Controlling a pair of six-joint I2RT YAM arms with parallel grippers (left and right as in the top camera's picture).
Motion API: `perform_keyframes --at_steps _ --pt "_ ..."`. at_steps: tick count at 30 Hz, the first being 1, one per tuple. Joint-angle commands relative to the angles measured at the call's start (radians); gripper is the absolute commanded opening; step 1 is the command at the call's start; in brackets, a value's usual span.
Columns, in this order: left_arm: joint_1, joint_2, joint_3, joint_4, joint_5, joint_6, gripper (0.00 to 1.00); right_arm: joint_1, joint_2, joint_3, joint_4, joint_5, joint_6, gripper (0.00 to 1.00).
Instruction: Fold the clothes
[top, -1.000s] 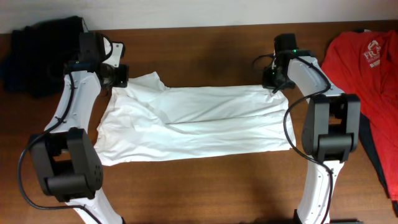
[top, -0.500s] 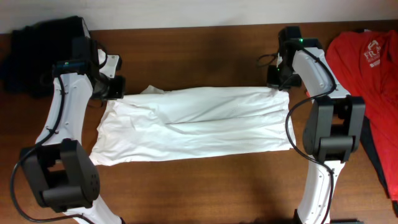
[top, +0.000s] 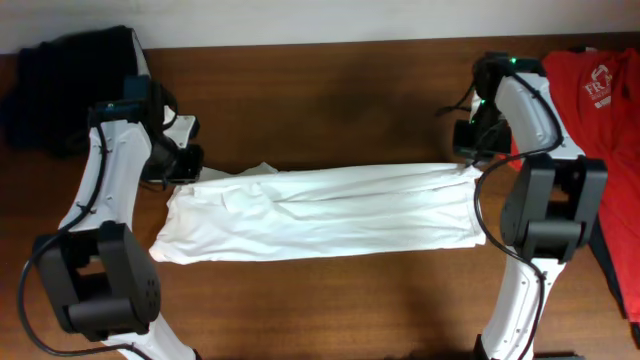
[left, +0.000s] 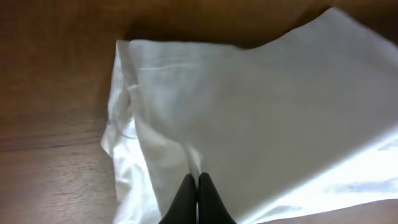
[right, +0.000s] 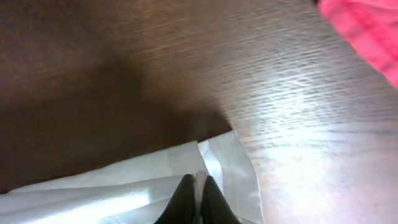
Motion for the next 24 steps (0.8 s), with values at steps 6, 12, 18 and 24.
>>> perform_keyframes --at_steps 6,12,18,24 --pt "0.008 0.156 -0.032 0.015 -0.033 -0.012 0.0 -0.021 0.019 0.056 0.014 0.018 0.009 0.05" --pt "0.008 0.183 -0.032 0.049 -0.033 -0.012 0.0 -0.018 0.019 0.056 0.126 0.013 0.01 0.05" --pt "0.008 0.183 -0.032 0.056 -0.033 -0.012 0.0 -0.018 0.019 0.056 0.181 0.013 0.01 0.12" --pt "0.008 0.183 -0.029 0.064 -0.032 -0.012 0.0 -0.019 0.019 0.056 0.147 0.014 0.01 0.04"
